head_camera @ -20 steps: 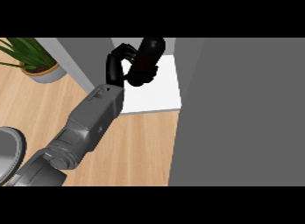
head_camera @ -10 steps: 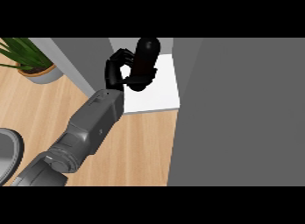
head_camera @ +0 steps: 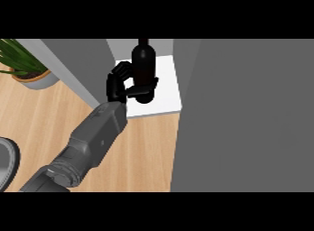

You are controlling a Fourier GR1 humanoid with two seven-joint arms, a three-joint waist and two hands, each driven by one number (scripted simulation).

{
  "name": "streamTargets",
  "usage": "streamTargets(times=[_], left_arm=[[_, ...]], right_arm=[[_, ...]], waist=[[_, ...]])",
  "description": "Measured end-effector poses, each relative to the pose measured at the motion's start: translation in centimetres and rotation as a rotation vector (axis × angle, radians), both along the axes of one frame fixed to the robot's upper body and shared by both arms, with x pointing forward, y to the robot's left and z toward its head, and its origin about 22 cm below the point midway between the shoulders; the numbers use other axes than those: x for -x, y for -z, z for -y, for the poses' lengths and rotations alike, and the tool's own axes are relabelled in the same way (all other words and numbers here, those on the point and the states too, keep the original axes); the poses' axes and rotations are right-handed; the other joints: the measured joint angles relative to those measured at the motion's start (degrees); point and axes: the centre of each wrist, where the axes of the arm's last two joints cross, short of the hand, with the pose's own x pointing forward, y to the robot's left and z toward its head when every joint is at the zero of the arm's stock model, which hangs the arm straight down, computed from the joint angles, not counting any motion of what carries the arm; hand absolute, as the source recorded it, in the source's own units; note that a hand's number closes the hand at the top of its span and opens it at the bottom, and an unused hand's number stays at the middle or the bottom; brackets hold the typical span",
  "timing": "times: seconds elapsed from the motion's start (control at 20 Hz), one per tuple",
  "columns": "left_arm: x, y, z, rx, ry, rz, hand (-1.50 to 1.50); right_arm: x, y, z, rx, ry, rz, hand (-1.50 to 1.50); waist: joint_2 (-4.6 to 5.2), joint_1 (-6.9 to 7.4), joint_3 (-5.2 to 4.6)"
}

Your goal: Pick up the wine, place it into the cabinet and close the cabinet

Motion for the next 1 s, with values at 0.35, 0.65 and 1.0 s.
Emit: streamTargets(times=[0.35, 0.65, 1.0], left_arm=[[1.7, 2.6, -1.1, 0.057, 0.006, -0.008, 1.50], [2.8, 3.9, -1.6, 0.080, -0.004, -0.038, 1.50], [3.8, 5.2, -2.1, 0.056, -0.029, -0.058, 1.50]], right_arm=[[-0.2, 0.1, -0.2, -0.008, -0.024, 0.004, -1.50], [-0.3, 0.0, -0.6, -0.014, -0.055, 0.006, -1.50], [-0.4, 0.3, -0.5, -0.016, -0.065, -0.006, -1.50]], waist=[[-0.06, -0.88, -0.03], [-0.04, -2.24, -0.10], [0.00, -3.01, -0.11]])
